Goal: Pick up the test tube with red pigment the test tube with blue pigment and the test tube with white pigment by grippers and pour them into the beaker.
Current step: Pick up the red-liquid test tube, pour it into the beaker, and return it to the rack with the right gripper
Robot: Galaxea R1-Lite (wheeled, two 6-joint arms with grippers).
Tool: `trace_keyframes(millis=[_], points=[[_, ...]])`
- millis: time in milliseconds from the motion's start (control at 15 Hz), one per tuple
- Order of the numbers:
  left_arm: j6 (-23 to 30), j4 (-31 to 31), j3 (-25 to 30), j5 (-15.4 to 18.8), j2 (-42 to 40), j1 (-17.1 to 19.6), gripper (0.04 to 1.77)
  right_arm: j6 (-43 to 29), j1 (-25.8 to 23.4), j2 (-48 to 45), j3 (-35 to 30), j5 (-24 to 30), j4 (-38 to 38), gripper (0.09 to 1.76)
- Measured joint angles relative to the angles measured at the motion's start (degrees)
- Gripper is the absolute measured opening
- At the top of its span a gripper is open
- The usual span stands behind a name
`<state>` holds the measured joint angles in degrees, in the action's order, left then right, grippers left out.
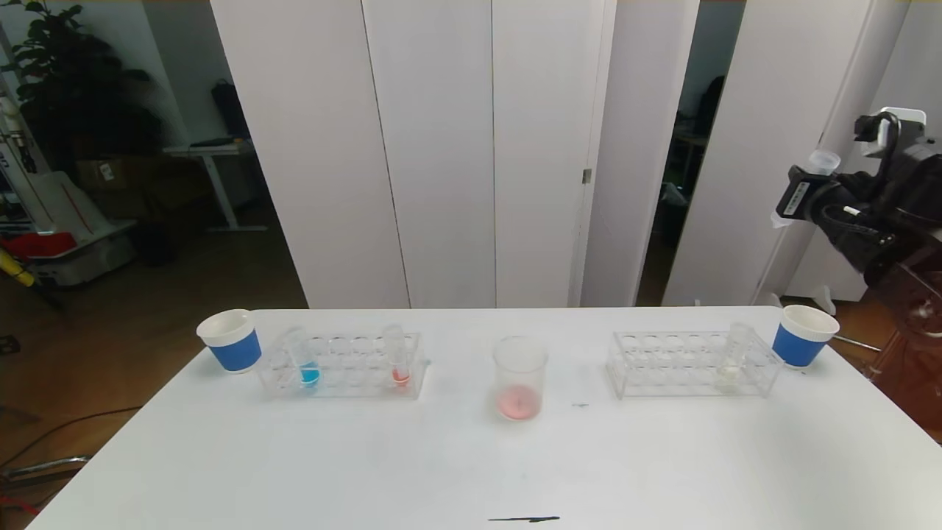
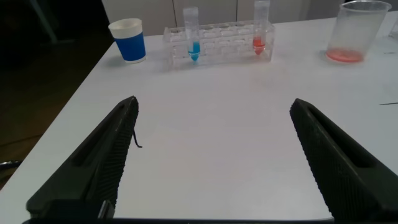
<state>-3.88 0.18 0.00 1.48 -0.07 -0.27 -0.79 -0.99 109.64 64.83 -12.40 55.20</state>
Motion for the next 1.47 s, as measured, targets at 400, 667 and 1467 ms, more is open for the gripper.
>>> trace_keyframes(millis=[400,667,1467], points=[[0.0,0.0,0.0,0.0,0.0,0.0,1.74,1.2,-10.6,1.7,-5.0,4.3,15.1,0.57],[0.0,0.0,0.0,0.0,0.0,0.0,1.74,-0.7,-13.0,6.6,-8.2,4.1,18.7,0.57],[0.0,0.0,0.0,0.0,0.0,0.0,1.74,-6.2,-14.6,23.7,-10.9,3.4,25.2,0.57]])
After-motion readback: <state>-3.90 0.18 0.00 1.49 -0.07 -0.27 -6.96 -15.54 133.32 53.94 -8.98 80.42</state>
